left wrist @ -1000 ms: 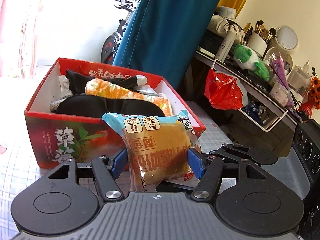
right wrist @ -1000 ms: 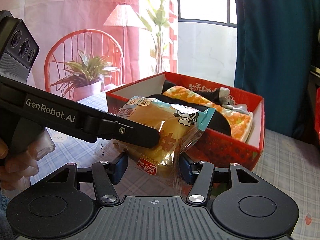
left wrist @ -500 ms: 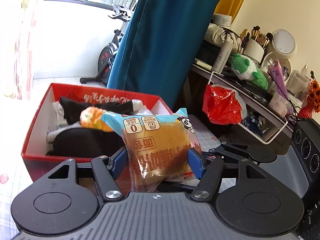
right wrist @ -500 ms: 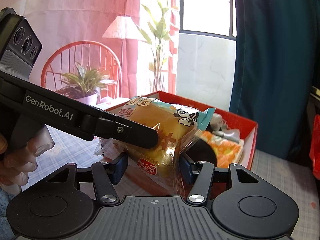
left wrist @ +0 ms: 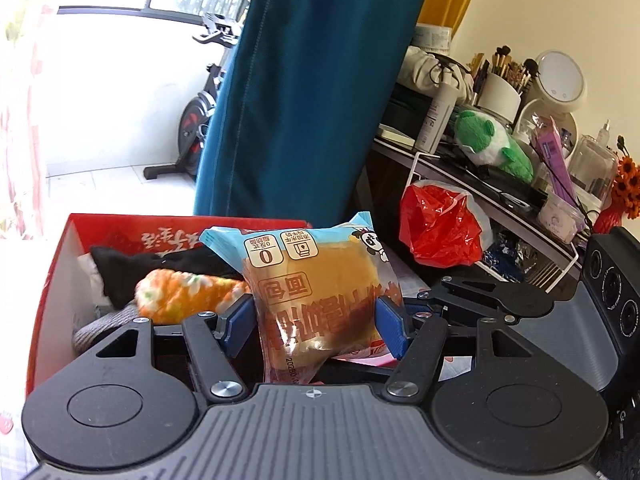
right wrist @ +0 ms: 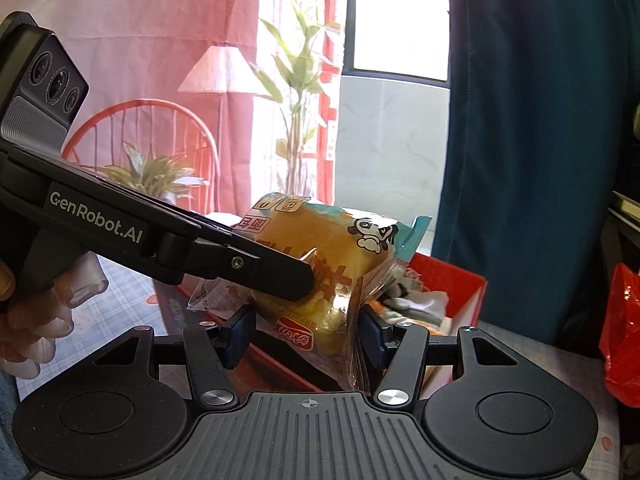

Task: Organize soft objects
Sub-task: 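Lift the wrapped bread roll with the left tool over the red box, then lower the bread roll into the box and open the left tool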

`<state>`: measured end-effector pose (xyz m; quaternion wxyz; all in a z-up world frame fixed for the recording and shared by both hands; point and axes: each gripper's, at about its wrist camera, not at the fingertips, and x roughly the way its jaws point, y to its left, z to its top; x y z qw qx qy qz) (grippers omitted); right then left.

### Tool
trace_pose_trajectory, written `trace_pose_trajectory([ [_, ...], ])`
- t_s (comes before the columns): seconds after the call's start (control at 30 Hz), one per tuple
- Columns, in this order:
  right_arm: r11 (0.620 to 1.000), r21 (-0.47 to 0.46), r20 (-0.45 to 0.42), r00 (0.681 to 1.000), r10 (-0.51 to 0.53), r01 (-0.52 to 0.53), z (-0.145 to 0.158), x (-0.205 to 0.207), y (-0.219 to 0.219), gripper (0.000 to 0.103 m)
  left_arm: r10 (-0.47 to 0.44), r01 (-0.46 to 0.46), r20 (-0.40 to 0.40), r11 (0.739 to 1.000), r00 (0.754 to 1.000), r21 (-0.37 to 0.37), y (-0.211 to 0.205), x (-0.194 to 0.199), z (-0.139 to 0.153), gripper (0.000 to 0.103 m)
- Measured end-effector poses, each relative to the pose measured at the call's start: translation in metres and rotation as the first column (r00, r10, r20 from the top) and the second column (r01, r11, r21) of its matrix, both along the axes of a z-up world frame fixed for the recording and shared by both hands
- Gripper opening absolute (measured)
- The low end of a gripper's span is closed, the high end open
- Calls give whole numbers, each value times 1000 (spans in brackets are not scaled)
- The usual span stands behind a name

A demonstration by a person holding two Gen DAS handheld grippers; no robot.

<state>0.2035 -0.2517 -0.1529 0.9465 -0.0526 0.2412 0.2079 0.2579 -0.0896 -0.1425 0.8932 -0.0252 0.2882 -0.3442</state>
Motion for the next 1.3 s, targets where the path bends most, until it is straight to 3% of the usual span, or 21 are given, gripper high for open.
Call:
trace_pose_trajectory([
  [0.37, 999, -3, 3, 999, -51, 51, 14, 42, -33, 53, -42, 40, -25, 997, 999, -67, -22, 45, 8, 64],
  [0.53, 999, -3, -49, 998, -42, 42, -2, 53, -35, 52, -42, 39, -63, 998, 997, -39, -25, 52, -8, 64],
  [0.8, 1000, 21, -107, 994, -16, 18, -27, 83, -12, 53, 31, -31, -102, 1000, 994, 0, -6, 72, -25, 64],
  [1.0, 994, -36, -164, 980, -112, 108, -46, 103, 1, 59, 102, -94, -144, 994, 984, 59, -6, 93, -44, 63],
  [1.13, 995, -12, -161, 981, -103, 102, -49, 97, -3, 60, 89, -85, -156, 996, 984, 34, 9, 93, -49, 62],
  [1.3, 992, 56, -104, 989, -103, 109, -31, 92, -16, 57, 136, -136, -123, 991, 983, 12, 18, 97, -43, 33],
])
